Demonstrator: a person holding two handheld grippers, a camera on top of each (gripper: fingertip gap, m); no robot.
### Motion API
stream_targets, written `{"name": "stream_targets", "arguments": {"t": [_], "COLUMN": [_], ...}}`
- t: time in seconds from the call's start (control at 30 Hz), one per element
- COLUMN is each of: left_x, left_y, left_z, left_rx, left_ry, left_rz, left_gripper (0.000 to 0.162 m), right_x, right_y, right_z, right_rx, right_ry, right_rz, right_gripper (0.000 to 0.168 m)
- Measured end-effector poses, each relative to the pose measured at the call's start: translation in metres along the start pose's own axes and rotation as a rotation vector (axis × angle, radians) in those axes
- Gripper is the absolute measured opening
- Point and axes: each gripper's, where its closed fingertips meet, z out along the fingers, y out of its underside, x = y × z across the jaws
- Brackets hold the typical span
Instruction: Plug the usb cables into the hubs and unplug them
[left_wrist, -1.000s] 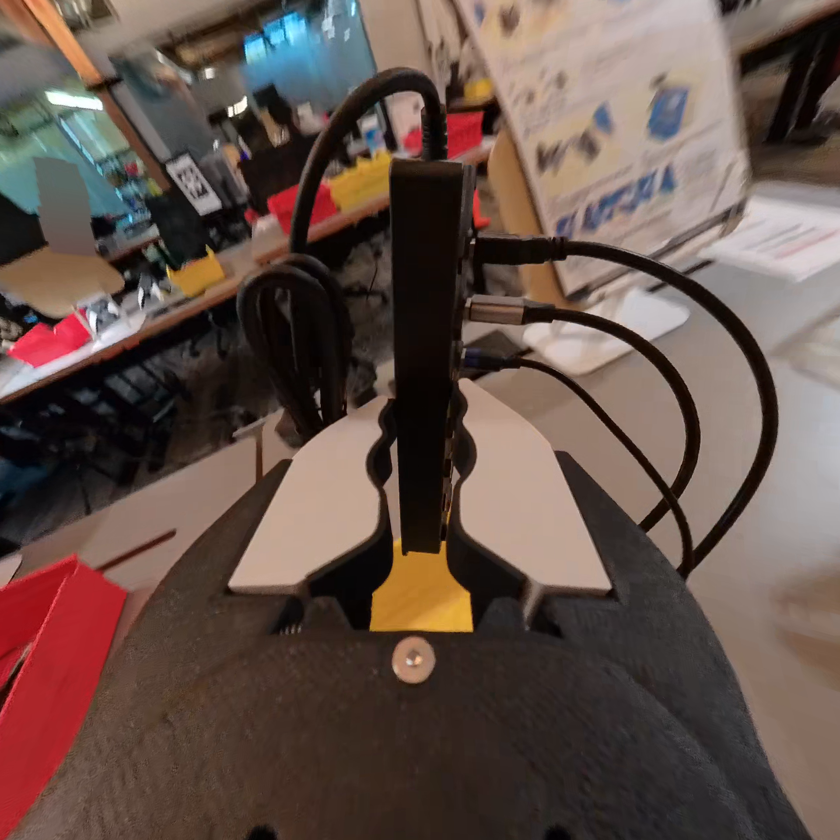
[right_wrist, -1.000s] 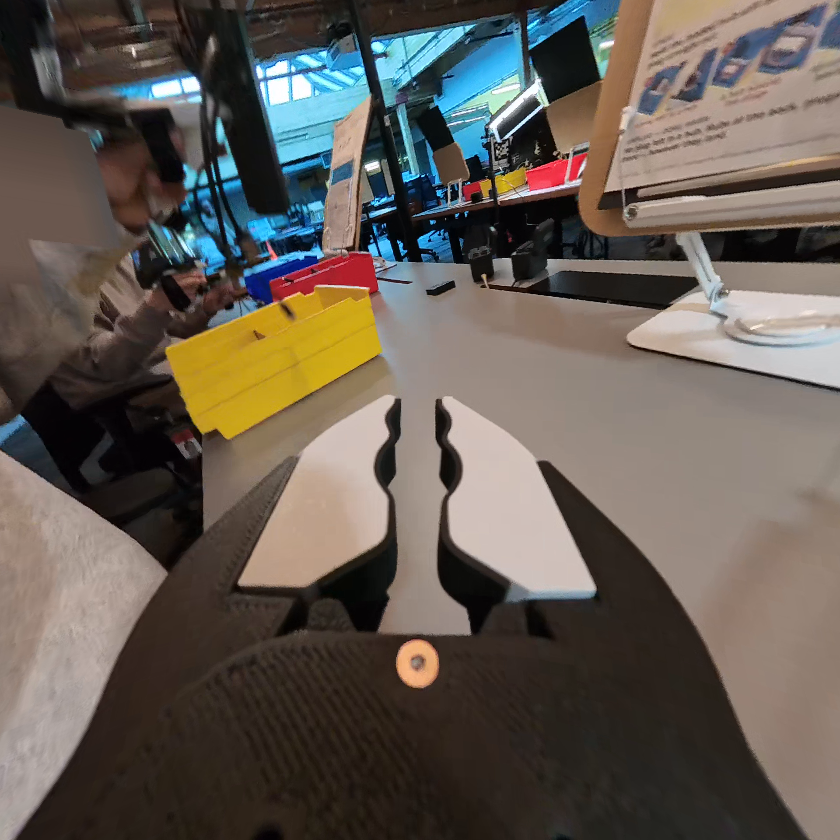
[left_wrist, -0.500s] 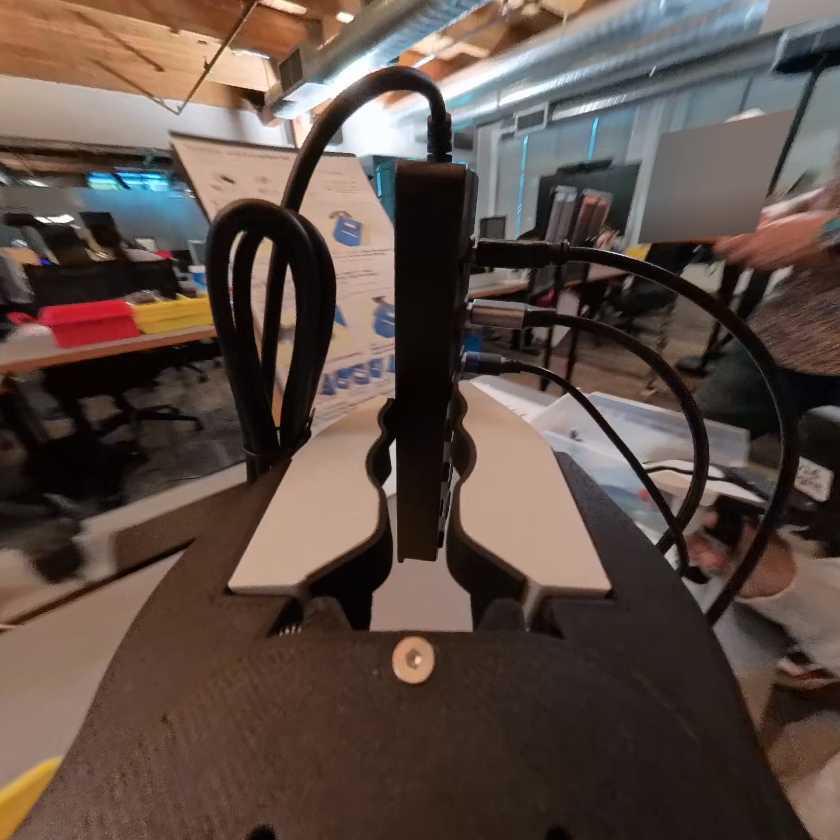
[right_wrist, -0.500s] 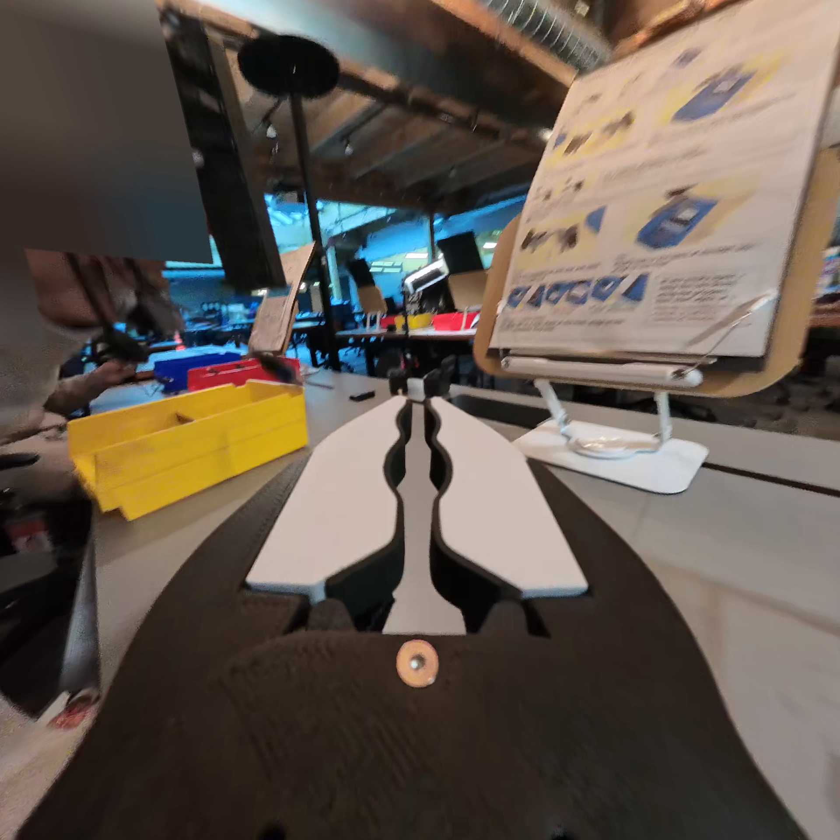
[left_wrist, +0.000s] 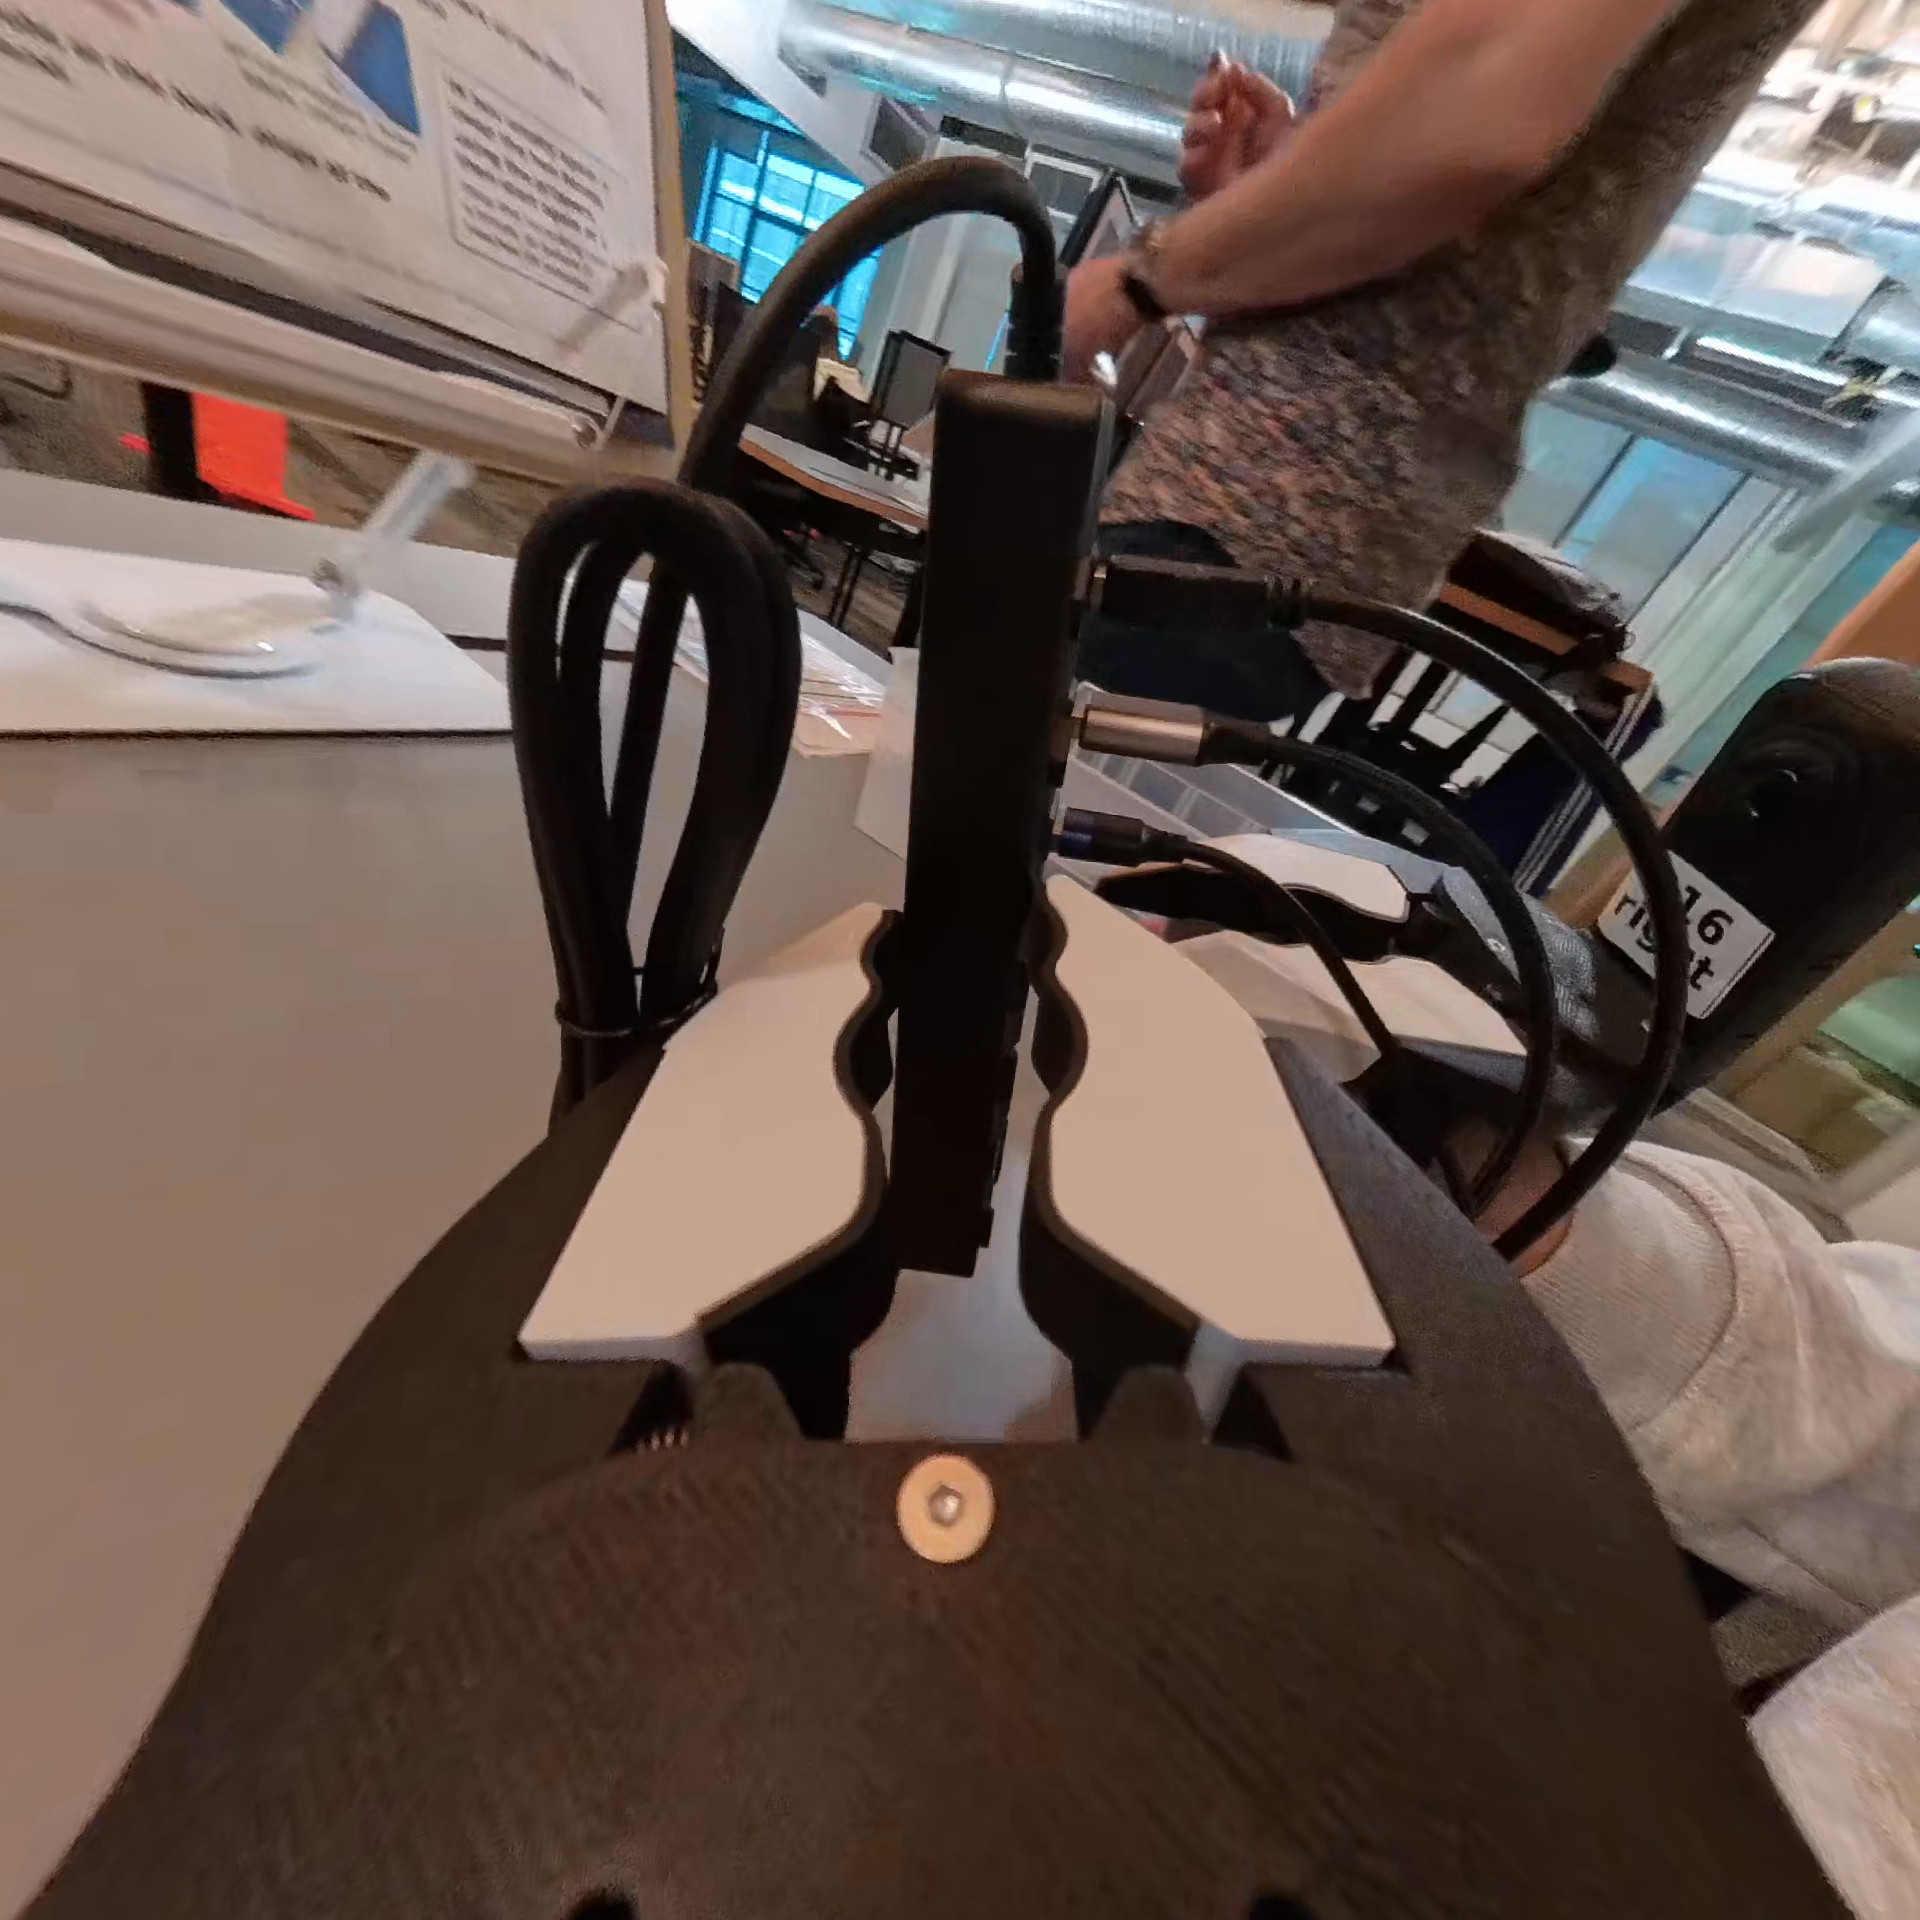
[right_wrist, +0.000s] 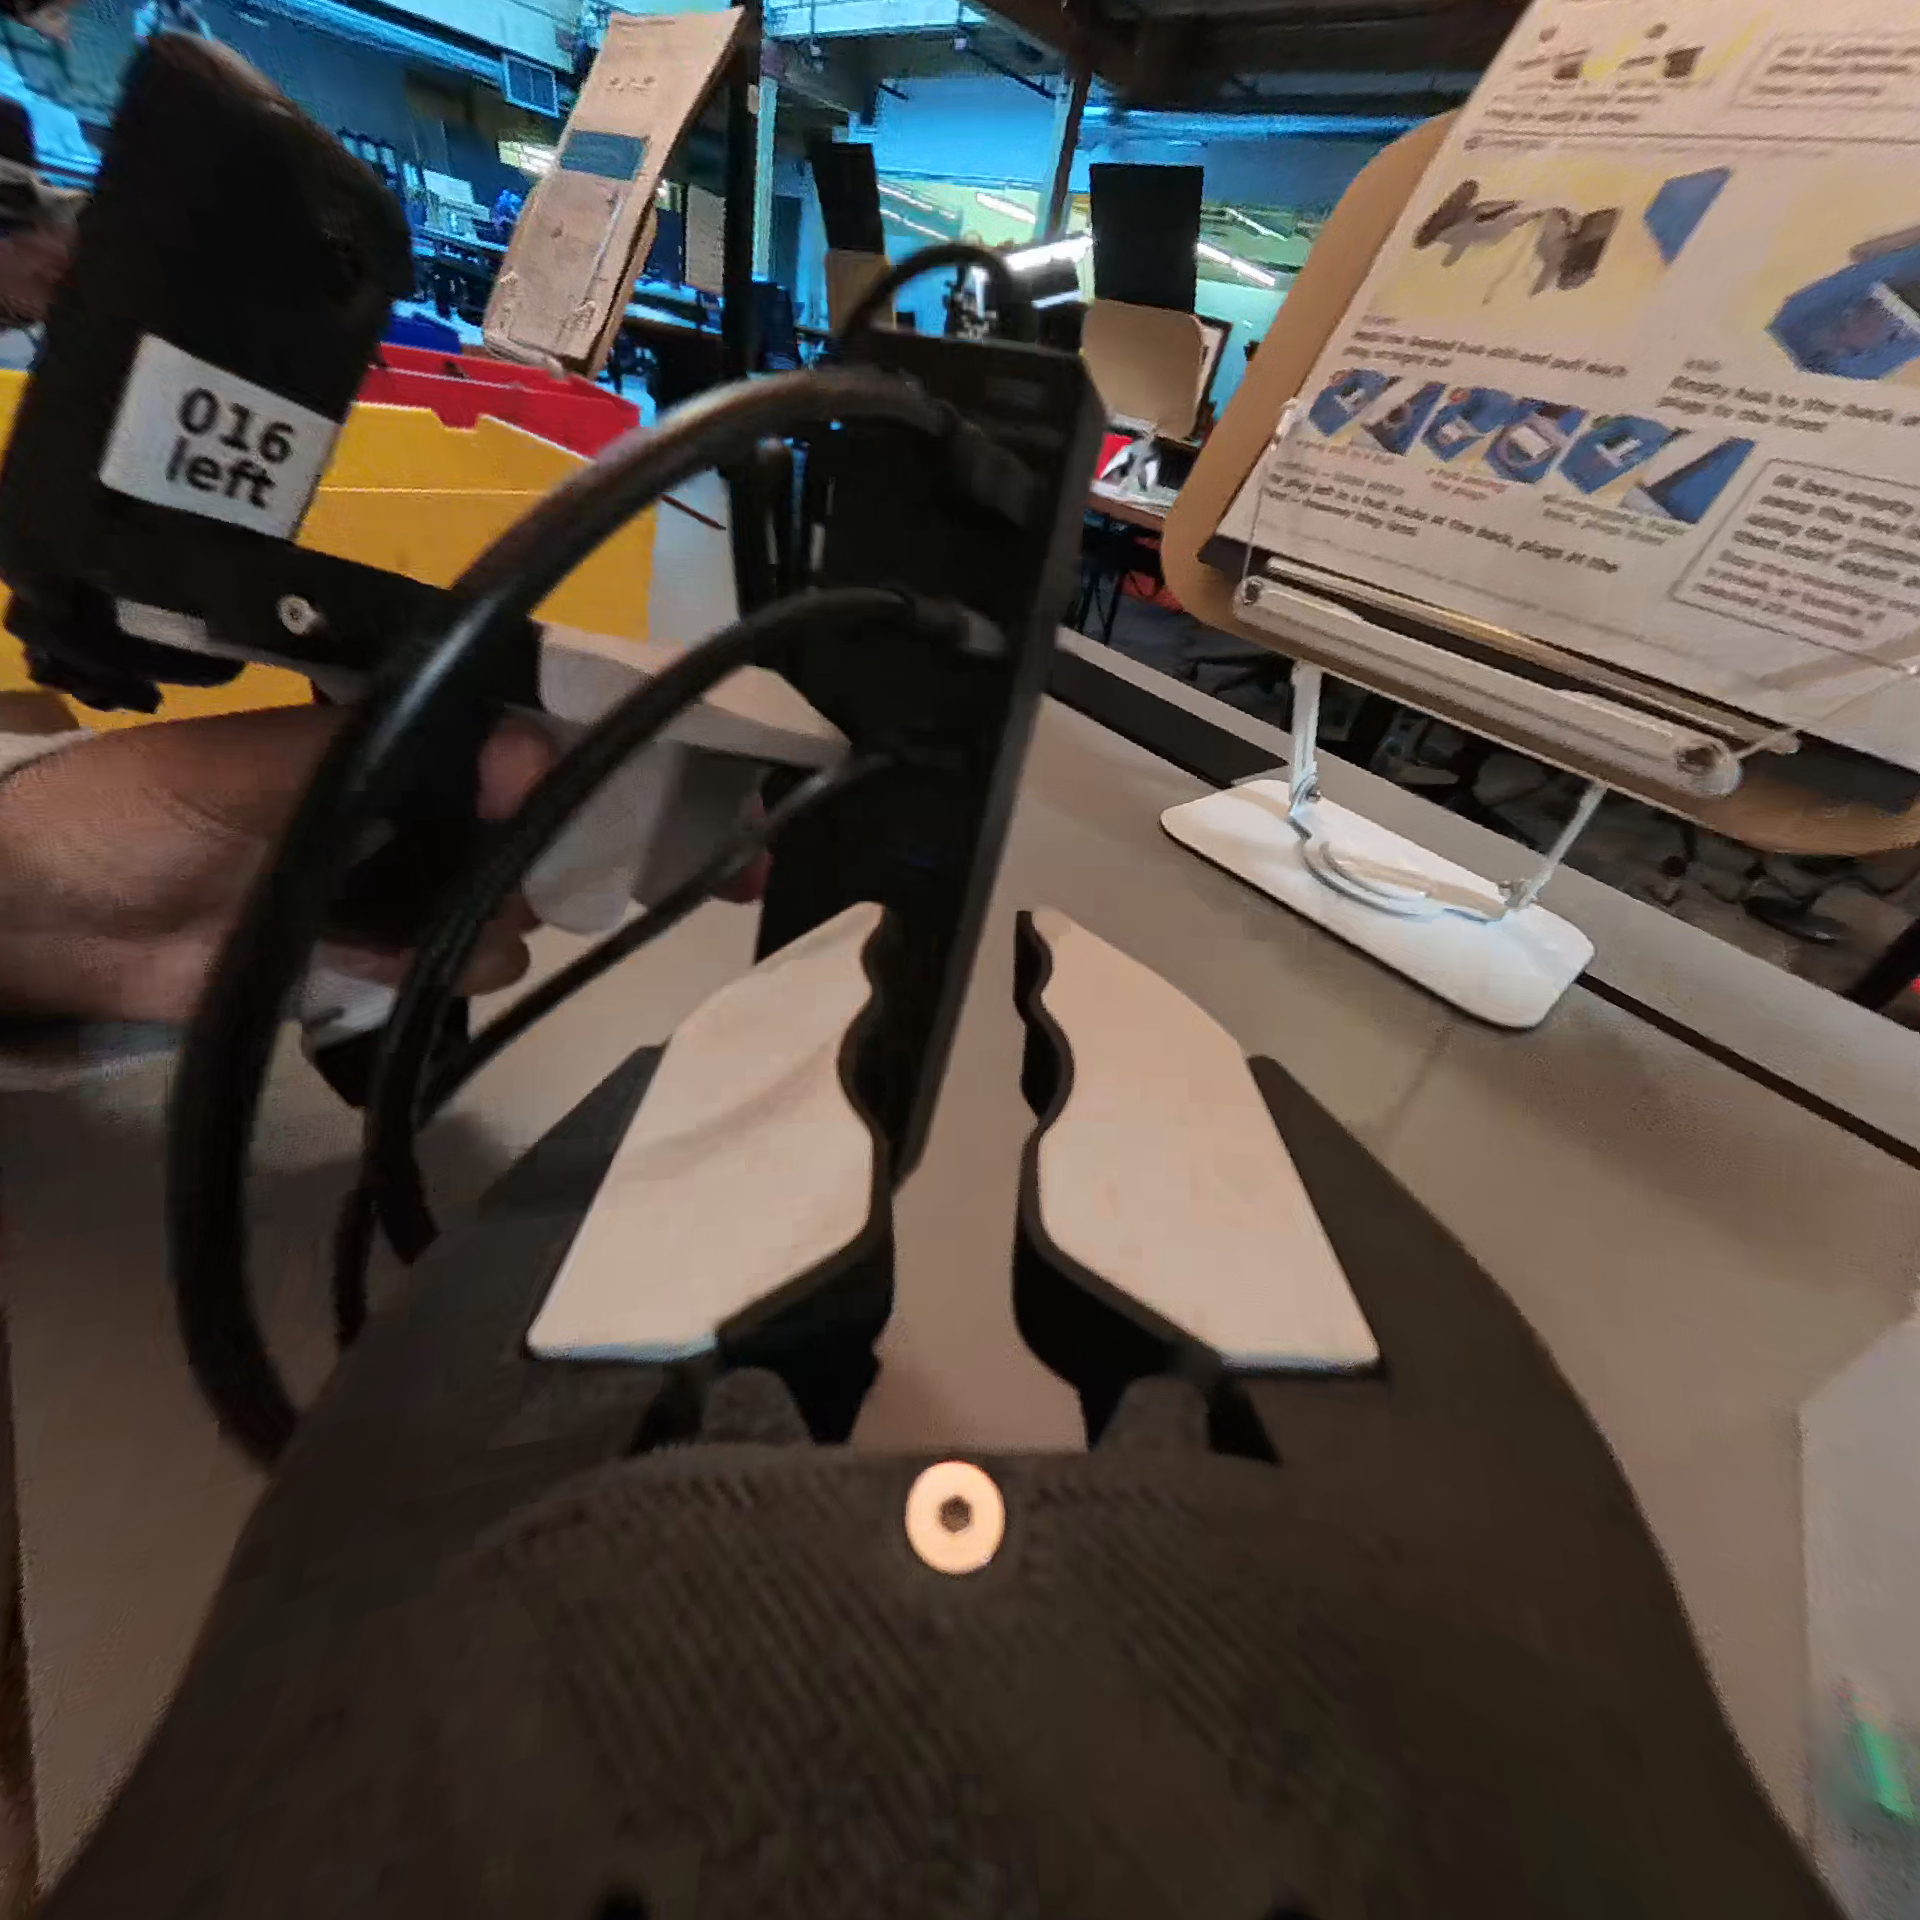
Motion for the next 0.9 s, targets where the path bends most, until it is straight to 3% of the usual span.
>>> {"name": "stream_targets", "arguments": {"t": [0.1, 0.23, 0.5, 0.67, 0.77, 0.87, 0.9], "left_x": [0.005, 0.006, 0.002, 0.003, 0.000, -0.005, -0.005], "left_y": [0.008, 0.023, 0.027, 0.024, 0.027, 0.030, 0.033], "left_z": [0.004, 0.001, 0.000, -0.002, -0.002, -0.002, -0.002], "left_rx": [-0.001, -0.019, 0.002, -0.004, -0.041, -0.057, -0.074], "left_ry": [0.035, 0.030, 0.070, 0.145, 0.178, 0.196, 0.211], "left_rz": [-0.040, -0.037, -0.101, -0.116, -0.169, -0.258, -0.282], "left_gripper": [0.026, 0.026, 0.027, 0.057, 0.065, 0.063, 0.052], "right_x": [-0.008, -0.006, -0.006, -0.007, -0.017, -0.031, -0.033], "right_y": [-0.001, -0.003, 0.001, 0.011, 0.015, 0.018, 0.018], "right_z": [0.008, 0.015, 0.026, 0.022, 0.023, 0.027, 0.027], "right_rx": [-0.010, -0.010, -0.035, -0.085, -0.107, -0.128, -0.132], "right_ry": [0.010, 0.061, -0.018, -0.070, -0.103, -0.125, -0.118], "right_rz": [-0.101, -0.242, -0.169, -0.089, -0.099, -0.164, -0.182], "right_gripper": [0.028, 0.025, 0.022, 0.021, 0.020, 0.018, 0.019]}}
